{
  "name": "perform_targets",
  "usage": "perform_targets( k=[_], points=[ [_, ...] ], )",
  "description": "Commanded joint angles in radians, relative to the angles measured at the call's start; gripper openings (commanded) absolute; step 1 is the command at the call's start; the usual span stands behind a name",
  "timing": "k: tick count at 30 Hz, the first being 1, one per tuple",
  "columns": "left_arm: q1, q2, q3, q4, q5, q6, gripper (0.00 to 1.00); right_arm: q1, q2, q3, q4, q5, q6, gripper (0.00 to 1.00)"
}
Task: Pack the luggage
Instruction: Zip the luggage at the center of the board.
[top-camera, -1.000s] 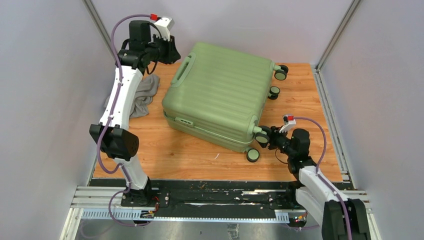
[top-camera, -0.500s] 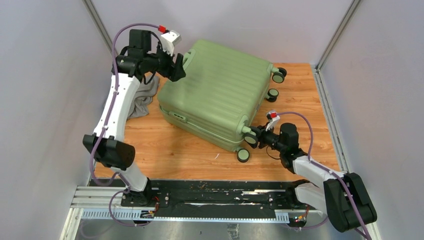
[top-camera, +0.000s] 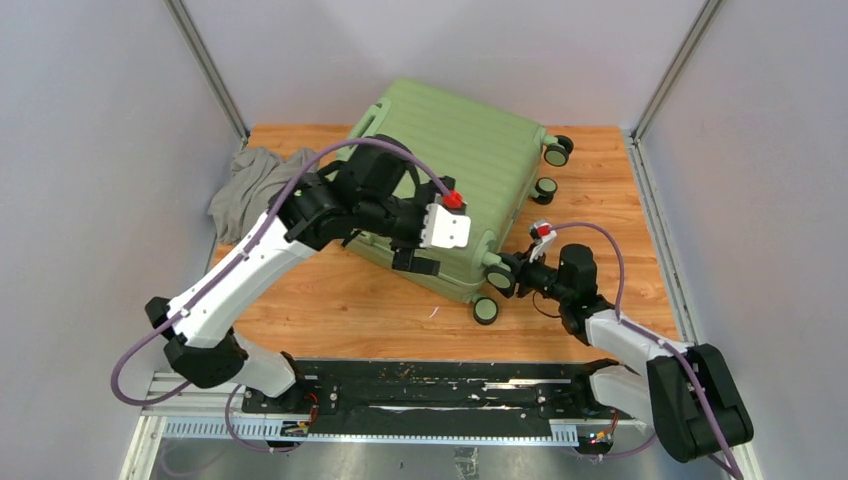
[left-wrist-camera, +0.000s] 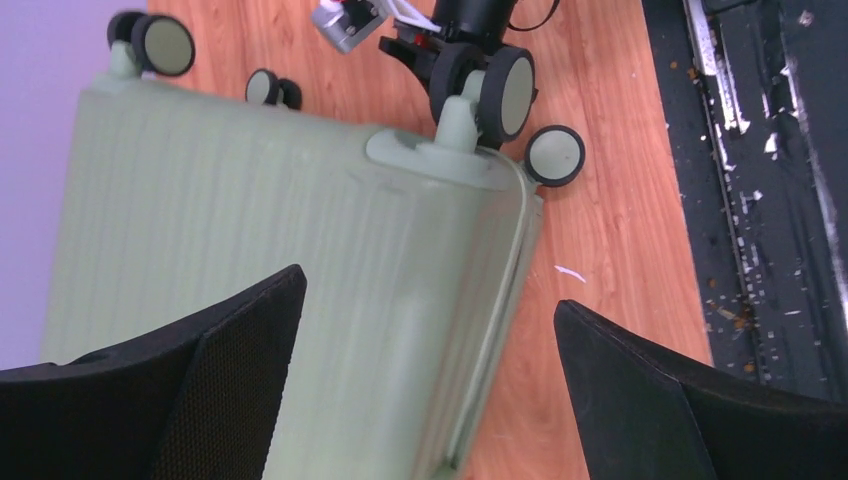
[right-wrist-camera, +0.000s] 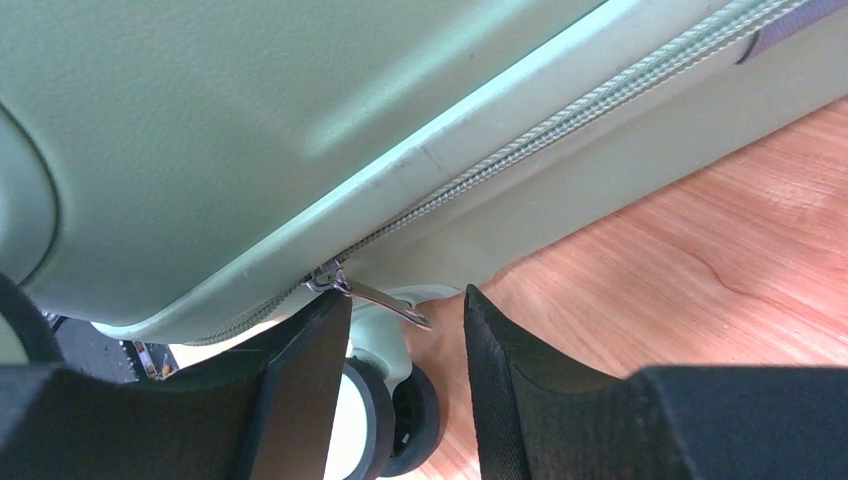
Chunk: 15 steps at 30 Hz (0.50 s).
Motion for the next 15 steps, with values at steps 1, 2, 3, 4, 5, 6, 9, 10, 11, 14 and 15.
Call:
perform_targets(
  k=[1, 2, 3, 4, 5, 6, 9, 10, 11, 14, 15],
  points=[
    [-0.107, 0.106, 0.074, -0.021, -0.104, 0.137, 1.00, 0.016, -0.097, -0.008, 0.014, 0.038, 0.026, 0.51],
    [-0.135, 0.133, 0.089, -0.020, -0.119, 0.163, 1.00, 0.009, -0.122, -0.034, 0.013, 0.075, 0.060, 0.53],
    [-0.160, 0.157, 0.100, -0.019, -0.129, 0.182, 1.00, 0.002, -0.146, -0.061, 0.028, 0.092, 0.092, 0.55],
    [-0.180, 0.186, 0.112, -0.020, -0.138, 0.196, 1.00, -0.002, -0.170, -0.081, 0.036, 0.094, 0.115, 0.56],
    [-0.197, 0.216, 0.130, -0.020, -0.145, 0.205, 1.00, -0.003, -0.192, -0.088, 0.012, 0.100, 0.128, 0.56],
    [-0.210, 0.245, 0.140, -0.020, -0.153, 0.214, 1.00, -0.006, -0.220, -0.086, -0.032, 0.116, 0.134, 0.57],
    [-0.244, 0.335, 0.162, -0.021, -0.175, 0.241, 1.00, -0.027, -0.312, -0.086, -0.160, 0.131, 0.144, 0.59],
    [-0.256, 0.359, 0.172, -0.022, -0.183, 0.245, 1.00, -0.038, -0.359, -0.092, -0.203, 0.141, 0.147, 0.60],
    [-0.265, 0.378, 0.177, -0.022, -0.188, 0.249, 1.00, -0.042, -0.391, -0.091, -0.254, 0.156, 0.147, 0.61],
    [-0.284, 0.426, 0.168, -0.022, -0.214, 0.297, 1.00, -0.063, -0.487, -0.104, -0.359, 0.201, 0.157, 0.63],
    [-0.287, 0.443, 0.170, -0.022, -0.225, 0.310, 1.00, -0.066, -0.512, -0.111, -0.386, 0.221, 0.166, 0.63]
  ],
)
